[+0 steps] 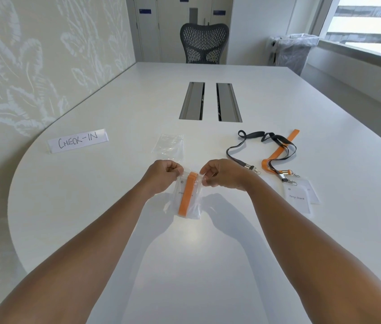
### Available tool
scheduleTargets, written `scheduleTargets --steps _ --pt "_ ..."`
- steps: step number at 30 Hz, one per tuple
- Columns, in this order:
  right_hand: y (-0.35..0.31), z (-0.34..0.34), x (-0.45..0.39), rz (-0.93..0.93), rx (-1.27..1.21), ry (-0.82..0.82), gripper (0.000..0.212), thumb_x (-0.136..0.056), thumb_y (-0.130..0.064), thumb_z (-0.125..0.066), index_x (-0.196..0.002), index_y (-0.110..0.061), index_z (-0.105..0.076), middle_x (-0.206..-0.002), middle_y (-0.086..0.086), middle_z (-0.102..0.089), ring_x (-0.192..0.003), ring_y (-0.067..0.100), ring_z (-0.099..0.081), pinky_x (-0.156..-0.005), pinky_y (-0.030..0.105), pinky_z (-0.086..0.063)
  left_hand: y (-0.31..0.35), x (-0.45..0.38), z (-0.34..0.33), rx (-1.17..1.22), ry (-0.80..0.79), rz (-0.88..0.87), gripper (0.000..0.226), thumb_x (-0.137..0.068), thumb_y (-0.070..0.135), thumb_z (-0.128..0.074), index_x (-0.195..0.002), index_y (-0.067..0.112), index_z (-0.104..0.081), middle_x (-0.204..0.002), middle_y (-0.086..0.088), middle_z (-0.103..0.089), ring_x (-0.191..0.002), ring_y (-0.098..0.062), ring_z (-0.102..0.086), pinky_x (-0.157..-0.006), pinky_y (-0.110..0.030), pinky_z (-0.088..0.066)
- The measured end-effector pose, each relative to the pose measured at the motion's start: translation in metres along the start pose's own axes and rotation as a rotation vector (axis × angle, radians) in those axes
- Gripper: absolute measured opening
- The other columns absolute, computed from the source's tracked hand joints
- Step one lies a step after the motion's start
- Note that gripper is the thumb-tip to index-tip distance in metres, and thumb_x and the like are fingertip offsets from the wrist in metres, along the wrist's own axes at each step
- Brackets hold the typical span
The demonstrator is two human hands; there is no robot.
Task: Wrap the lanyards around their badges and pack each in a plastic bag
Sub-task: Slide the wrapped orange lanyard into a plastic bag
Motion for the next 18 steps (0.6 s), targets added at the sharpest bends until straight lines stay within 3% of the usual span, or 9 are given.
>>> scheduleTargets --steps 4,7,12,15,18 --pt "0.006 0.004 -0.002 0.002 -0.136 0.083 0.018 -0.084 -0.004 -0.074 -0.101 -0.009 -0.071 -0.073 -0.003 -0.067 -0.062 0.009 -0.059 -0.056 0.015 -0.046 0.001 -0.001 0.002 -0.014 -0.019 -0.001 0.014 -0.097 0.03 -0.066 -0.088 0.02 -0.072 -0.073 0.006 -0.06 -0.065 -0.01 -0.05 -0.064 -0.02 -0.041" --pt "0.01 0.006 -0.004 0.006 -0.268 0.105 0.015 -0.085 -0.001 -0.073 -0.098 -0.009 -0.071 -0.075 0.003 -0.065 -0.065 0.012 -0.058 -0.069 0.023 -0.051 0.0 0.0 0.003 -0.034 -0.026 0.001 0.014 -0.097 0.031 -0.067 -0.088 0.022 -0.072 -0.075 0.008 -0.065 -0.067 -0.008 -0.053 -0.065 -0.019 -0.042" --pt "0.02 -0.002 -0.006 -0.03 -0.48 0.166 0.009 -0.087 -0.001 -0.072 -0.092 -0.008 -0.07 -0.077 0.003 -0.062 -0.071 0.014 -0.058 -0.073 0.024 -0.054 -0.004 0.001 -0.001 -0.008 -0.034 0.016 0.012 -0.098 0.025 -0.066 -0.093 0.018 -0.074 -0.102 -0.007 -0.075 -0.089 -0.014 -0.062 -0.079 -0.023 -0.047" --pt "0.028 -0.011 -0.007 -0.063 -0.637 0.194 0.009 -0.088 0.001 -0.07 -0.089 -0.008 -0.068 -0.079 0.004 -0.062 -0.072 0.015 -0.06 -0.074 0.025 -0.054 -0.006 0.001 -0.004 0.008 -0.034 0.021 0.013 -0.098 0.025 -0.066 -0.096 0.015 -0.074 -0.103 -0.007 -0.075 -0.092 -0.015 -0.063 -0.082 -0.025 -0.048" --pt "0.029 -0.018 -0.009 -0.085 -0.762 0.222 0.011 -0.087 0.005 -0.066 -0.087 -0.006 -0.065 -0.079 0.007 -0.062 -0.07 0.018 -0.061 -0.07 0.028 -0.056 -0.007 0.002 -0.007 0.07 -0.034 0.059 0.012 -0.097 0.025 -0.065 -0.091 0.018 -0.073 -0.092 0.001 -0.07 -0.086 -0.012 -0.061 -0.075 -0.023 -0.047"
Point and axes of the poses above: each hand's wrist, its own x-axis away from the middle knuckle, its own z-axis out of the back of the hand, y = z × x, the point moved 4 cm from there along -x, towards the middle knuckle
